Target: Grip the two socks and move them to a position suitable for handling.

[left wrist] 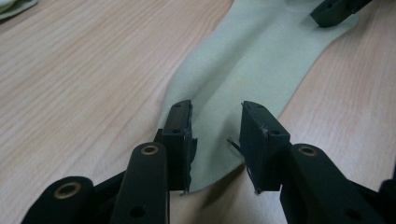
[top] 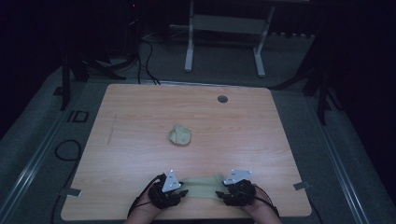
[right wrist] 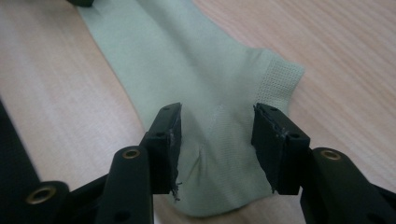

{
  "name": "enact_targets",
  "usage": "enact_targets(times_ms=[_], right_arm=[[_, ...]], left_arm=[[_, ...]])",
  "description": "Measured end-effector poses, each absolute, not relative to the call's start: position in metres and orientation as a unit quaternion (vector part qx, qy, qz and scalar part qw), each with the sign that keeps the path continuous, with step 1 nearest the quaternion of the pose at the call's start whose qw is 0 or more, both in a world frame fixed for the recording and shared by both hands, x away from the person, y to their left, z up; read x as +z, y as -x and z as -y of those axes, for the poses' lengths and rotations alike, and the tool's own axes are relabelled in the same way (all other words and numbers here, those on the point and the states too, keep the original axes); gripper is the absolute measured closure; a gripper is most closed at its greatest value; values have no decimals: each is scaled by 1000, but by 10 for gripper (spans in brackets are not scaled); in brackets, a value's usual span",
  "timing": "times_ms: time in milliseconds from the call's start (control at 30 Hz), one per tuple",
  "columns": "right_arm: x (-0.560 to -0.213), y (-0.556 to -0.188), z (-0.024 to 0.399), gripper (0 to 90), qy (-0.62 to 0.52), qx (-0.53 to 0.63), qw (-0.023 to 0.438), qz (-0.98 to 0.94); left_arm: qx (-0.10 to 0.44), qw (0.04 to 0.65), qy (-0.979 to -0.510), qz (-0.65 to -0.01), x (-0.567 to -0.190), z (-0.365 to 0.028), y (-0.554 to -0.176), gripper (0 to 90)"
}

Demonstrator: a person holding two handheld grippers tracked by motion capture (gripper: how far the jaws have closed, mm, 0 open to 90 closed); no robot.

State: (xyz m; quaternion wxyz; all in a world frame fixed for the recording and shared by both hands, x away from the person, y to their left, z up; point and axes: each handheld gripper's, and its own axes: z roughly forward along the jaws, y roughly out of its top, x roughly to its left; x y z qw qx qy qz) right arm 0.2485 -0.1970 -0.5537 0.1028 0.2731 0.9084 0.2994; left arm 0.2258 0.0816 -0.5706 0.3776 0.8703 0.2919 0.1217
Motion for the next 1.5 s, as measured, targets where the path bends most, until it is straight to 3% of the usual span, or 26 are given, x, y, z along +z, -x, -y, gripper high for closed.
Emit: enact_targets(times_ms=[367,567,667,1033,1500], right_arm=[[-553,-244,194,505,-251,294,93,-918],[-539,-247,190,427,-230,304,80,-921],[-526,-251,187,409,-222,314,97,-918],[-506,-304,179,374,-265,339,105,-896],[-505,-354,123,372,-268,320,104,-903]], left_arm=[[108,378,-872,-293,-569,-83,-214,635],[108,398,-863,-290,-559,-86,-212,539],[114,408,-856,-296,-554,-92,-214,494],[125,415,-835,-338,-560,-123,-223,429],[119,413,-834,-345,-560,-126,-227,339]])
